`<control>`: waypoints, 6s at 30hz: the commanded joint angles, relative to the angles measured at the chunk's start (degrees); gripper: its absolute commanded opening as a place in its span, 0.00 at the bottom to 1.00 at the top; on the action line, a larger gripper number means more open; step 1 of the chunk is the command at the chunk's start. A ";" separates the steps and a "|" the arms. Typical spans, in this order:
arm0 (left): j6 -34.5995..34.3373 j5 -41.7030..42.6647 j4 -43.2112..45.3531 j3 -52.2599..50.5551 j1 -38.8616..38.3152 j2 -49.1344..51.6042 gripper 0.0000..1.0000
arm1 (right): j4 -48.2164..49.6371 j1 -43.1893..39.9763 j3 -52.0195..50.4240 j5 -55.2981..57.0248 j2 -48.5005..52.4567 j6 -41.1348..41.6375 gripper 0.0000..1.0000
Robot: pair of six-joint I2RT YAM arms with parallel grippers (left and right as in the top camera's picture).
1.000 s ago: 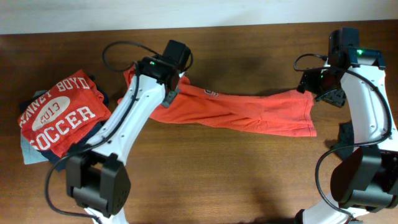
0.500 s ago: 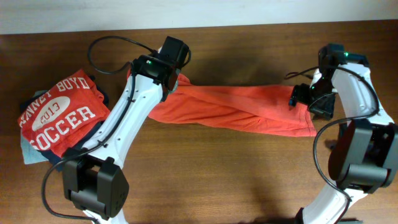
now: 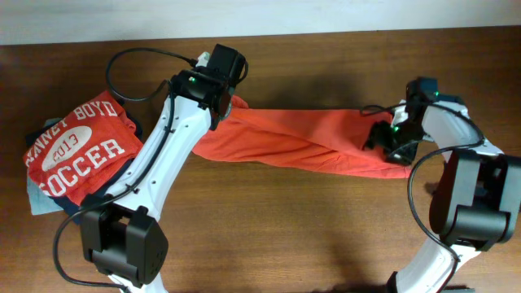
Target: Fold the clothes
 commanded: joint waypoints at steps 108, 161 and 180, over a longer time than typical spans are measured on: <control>0.02 -2.12 -0.57 1.46 0.61 -2.19 0.01 | 11.82 0.37 6.82 4.98 -5.01 0.68 0.35; 2.84 -4.52 -0.50 5.31 0.85 -4.33 0.01 | -18.10 0.17 46.99 13.14 -3.50 -0.90 0.04; 2.84 4.92 -0.96 7.28 0.96 -4.13 0.00 | -27.06 0.28 41.79 10.16 -3.13 -1.07 0.04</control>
